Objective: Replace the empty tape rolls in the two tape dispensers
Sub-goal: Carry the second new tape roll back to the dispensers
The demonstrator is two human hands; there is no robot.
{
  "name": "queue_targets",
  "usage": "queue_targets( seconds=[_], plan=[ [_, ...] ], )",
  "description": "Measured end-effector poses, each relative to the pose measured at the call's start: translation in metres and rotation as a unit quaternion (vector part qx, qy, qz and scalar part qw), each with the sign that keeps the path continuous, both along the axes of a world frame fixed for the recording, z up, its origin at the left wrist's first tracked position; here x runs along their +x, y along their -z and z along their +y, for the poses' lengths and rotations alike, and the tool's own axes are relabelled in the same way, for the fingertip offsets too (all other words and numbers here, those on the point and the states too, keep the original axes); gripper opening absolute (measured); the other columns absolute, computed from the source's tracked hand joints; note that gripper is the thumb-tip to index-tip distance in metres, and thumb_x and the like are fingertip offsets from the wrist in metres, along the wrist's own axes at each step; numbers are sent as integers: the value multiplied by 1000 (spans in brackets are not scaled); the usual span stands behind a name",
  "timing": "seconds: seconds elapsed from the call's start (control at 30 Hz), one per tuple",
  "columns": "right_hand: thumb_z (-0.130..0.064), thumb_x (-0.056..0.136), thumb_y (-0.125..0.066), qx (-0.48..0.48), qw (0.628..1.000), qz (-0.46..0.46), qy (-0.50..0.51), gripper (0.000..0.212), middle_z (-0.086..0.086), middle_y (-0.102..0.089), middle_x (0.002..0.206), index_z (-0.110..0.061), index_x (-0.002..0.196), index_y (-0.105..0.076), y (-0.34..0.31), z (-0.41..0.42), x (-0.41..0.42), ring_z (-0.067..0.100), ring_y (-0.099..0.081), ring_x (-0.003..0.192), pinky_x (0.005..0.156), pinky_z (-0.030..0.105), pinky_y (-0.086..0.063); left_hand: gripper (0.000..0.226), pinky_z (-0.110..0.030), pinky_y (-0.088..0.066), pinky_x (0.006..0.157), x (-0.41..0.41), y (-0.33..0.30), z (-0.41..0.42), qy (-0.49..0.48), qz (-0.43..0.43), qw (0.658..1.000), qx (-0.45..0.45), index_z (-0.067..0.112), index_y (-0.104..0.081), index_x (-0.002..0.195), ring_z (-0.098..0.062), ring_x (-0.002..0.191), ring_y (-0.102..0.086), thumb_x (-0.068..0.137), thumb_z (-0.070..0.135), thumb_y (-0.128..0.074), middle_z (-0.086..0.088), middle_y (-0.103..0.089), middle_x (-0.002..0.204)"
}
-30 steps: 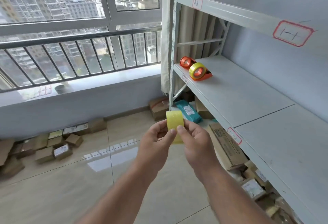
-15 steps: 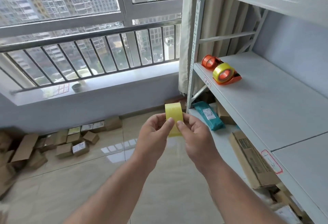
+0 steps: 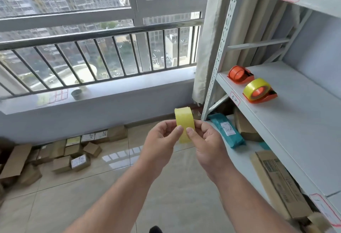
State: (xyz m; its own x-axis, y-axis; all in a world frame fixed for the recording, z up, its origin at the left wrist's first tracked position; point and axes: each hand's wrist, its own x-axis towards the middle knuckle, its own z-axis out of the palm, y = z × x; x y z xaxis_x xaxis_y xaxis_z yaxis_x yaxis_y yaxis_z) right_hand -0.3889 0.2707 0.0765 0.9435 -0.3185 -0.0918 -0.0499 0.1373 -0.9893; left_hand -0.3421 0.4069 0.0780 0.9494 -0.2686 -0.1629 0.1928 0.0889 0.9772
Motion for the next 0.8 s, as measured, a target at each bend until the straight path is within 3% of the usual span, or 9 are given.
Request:
queue_targets(
  seconds=[0.13,0.23,0.33,0.4,0.5,0.6,0.7,0.8],
  plan=[
    [-9,101,-63,14,1000,13,17,20,1,-82,106,-18,115,-74,-3,10,33,14,-76,103,90,26,-56,17,-18,-56,80,36,1,13,22,6,1000,9,4,-74,116,-9,90,-70,99,5,-71,-9,-81,105],
    [-15,102,-64,16,999,19,33,15,3,-82,106,-18,112,-75,-1,9,58,21,-76,107,97,36,-57,20,-18,-57,83,58,5,15,49,14,999,5,0,-71,116,-13,94,-69,97,-2,-71,-7,-78,104],
    [-15,102,-65,6,999,14,37,13,1,-83,103,-19,110,-75,3,0,84,13,-76,99,93,32,-56,22,-19,-58,84,87,7,7,59,24,998,4,-3,-68,118,-16,96,-68,96,-6,-69,-9,-76,105],
    [-12,103,-63,6,1000,3,28,15,1,-83,104,-20,109,-75,7,-10,101,12,-75,99,92,31,-56,24,-22,-57,83,108,4,-4,48,32,998,6,-2,-68,119,-18,96,-67,96,2,-73,-11,-76,105],
    [-8,103,-62,6,1000,-12,17,18,3,-82,107,-17,111,-76,13,-30,127,17,-76,102,95,37,-58,37,-25,-54,78,144,-4,-24,5,19,999,32,13,-65,122,-18,94,-65,89,21,-81,-10,-72,104],
    [-4,102,-62,12,1000,-22,13,20,2,-82,107,-16,113,-75,16,-49,152,16,-76,103,92,32,-59,43,-13,-52,76,176,-12,-45,34,-64,990,119,28,-63,135,-8,90,-64,96,14,-75,-4,-67,109],
    [-2,102,-62,19,999,-21,24,21,1,-83,106,-14,114,-74,19,-62,173,14,-77,101,89,27,-59,30,-9,-49,76,197,-16,-62,55,-128,971,192,38,-71,118,6,85,-61,98,16,-72,-2,-65,116],
    [-2,101,-63,14,999,-15,46,21,3,-82,106,-15,113,-74,23,-71,193,15,-76,100,90,29,-59,30,-10,-48,76,215,-12,-75,48,-140,968,200,45,-72,103,8,87,-61,97,16,-75,7,-64,110]
  ],
)
